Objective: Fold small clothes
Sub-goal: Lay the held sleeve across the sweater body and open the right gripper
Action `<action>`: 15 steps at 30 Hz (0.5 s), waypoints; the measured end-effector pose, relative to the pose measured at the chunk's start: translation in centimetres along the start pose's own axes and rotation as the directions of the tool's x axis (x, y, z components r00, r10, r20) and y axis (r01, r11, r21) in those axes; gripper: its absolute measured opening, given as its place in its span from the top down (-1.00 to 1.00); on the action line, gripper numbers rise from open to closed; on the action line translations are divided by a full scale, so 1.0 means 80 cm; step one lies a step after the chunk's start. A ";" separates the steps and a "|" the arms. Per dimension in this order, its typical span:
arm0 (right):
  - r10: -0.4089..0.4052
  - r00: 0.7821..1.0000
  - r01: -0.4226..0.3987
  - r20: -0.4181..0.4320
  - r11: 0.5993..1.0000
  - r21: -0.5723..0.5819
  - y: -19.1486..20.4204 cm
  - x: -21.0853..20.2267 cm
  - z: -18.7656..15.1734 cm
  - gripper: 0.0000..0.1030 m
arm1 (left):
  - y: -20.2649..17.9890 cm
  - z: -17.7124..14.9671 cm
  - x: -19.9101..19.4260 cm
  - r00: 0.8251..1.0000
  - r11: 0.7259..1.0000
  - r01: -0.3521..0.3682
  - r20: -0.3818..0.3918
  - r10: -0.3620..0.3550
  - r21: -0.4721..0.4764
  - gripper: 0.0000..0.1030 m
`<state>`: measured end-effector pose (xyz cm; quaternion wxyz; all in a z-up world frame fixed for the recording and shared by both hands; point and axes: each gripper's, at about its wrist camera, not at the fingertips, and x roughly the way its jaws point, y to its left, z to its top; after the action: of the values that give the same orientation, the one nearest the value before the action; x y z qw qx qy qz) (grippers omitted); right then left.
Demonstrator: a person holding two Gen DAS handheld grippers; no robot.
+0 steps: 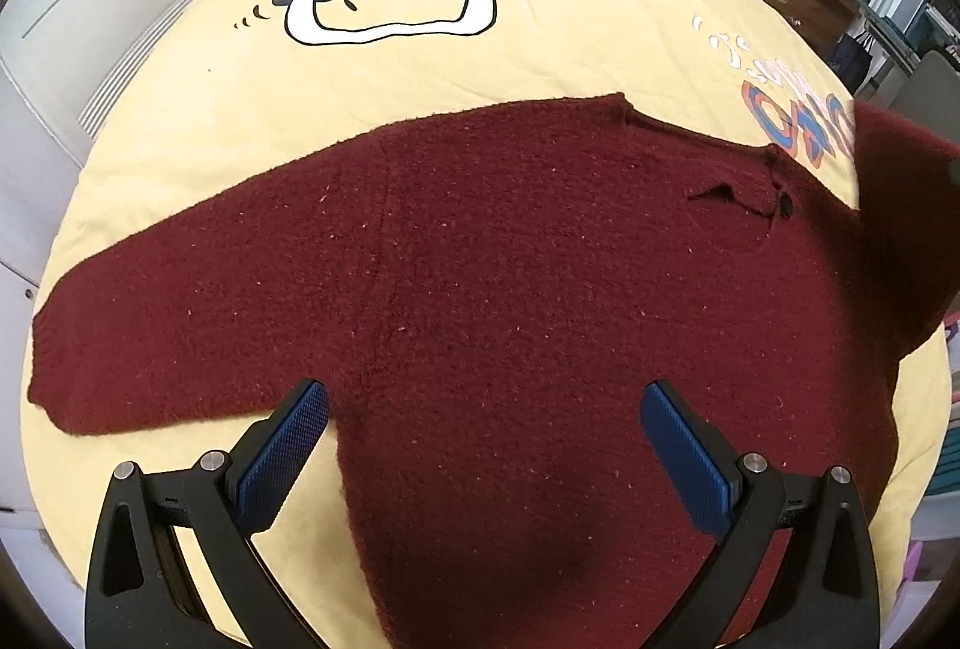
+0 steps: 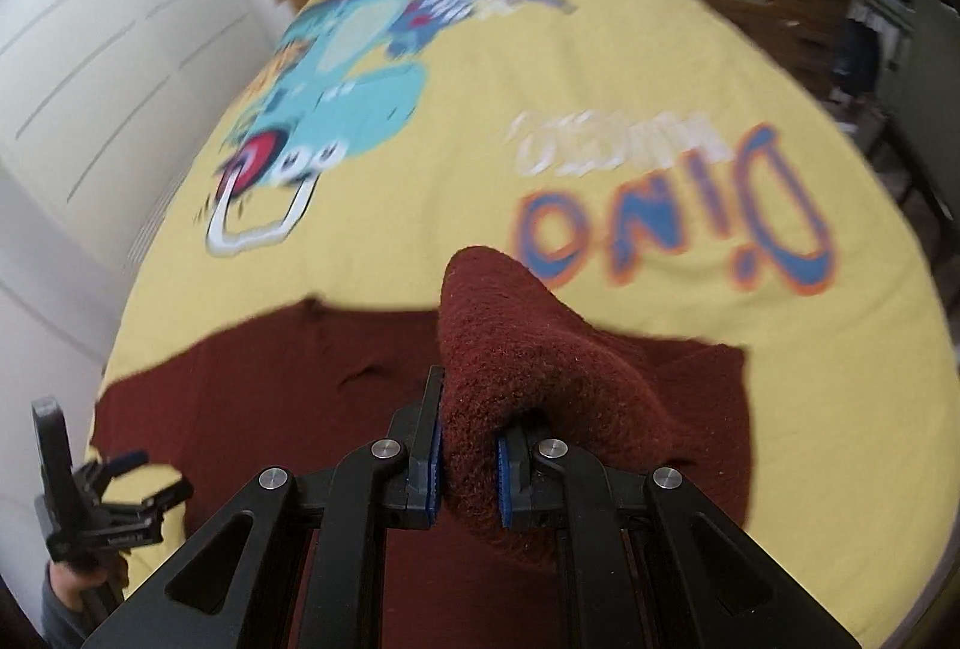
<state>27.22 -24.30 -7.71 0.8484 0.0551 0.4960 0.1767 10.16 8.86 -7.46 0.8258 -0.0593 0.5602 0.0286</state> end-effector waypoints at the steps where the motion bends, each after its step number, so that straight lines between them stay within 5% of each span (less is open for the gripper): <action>1: 0.006 1.000 -0.006 -0.027 1.000 -0.015 0.008 0.013 -0.007 0.75 | 0.003 0.001 0.002 1.000 1.000 0.007 -0.002 -0.007 -0.006 -0.98; 9: -0.018 0.974 0.001 -0.227 0.997 -0.074 0.044 0.105 -0.095 0.73 | 0.016 0.001 0.014 0.999 0.999 0.038 -0.023 -0.038 -0.026 -0.98; 15: -0.059 0.952 0.037 -0.302 0.996 -0.077 0.039 0.143 -0.129 0.66 | 0.018 -0.006 0.020 0.998 0.999 0.037 -0.045 -0.038 -0.029 -0.98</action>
<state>22.67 -18.18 -21.47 0.7675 -0.0149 0.6151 0.1797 10.16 10.22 -9.18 0.8121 -0.0822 0.5773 0.0198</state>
